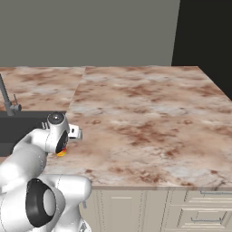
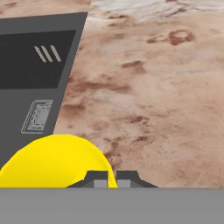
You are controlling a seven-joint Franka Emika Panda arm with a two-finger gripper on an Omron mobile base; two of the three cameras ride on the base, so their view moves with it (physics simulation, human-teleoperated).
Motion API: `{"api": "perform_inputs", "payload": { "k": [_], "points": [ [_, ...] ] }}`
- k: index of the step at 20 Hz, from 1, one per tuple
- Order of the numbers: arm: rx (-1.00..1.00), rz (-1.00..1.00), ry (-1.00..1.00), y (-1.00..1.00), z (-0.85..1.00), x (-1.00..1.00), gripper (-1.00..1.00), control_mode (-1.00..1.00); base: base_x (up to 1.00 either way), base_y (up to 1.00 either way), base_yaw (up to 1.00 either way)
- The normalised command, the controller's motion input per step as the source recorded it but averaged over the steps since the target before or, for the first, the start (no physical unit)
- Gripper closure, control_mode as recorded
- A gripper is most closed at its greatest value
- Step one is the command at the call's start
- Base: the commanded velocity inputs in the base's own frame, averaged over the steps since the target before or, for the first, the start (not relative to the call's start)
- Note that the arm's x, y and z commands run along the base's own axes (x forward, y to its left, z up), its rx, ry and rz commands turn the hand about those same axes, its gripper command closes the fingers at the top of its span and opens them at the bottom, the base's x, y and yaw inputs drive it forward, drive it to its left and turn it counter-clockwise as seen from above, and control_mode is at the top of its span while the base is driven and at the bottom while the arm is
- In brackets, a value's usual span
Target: Pick the cup and bowl from the counter and place them on the counter next to the sink.
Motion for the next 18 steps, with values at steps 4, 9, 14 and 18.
{"api": "perform_inputs", "payload": {
  "k": [4,9,14,18],
  "points": [
    [0.00,0.00,-0.03,0.00,-0.26,0.00,1.00,-1.00,0.00,0.00,0.00],
    [0.00,0.00,-0.01,0.00,-0.33,0.00,1.00,-1.00,0.00,0.00,0.00],
    [0.00,0.00,0.00,0.00,-0.38,0.00,1.00,-1.00,0.00,0.00,0.00],
    [0.00,0.00,0.00,0.00,-0.42,0.00,1.00,-1.00,0.00,0.00,0.00]
  ]
}}
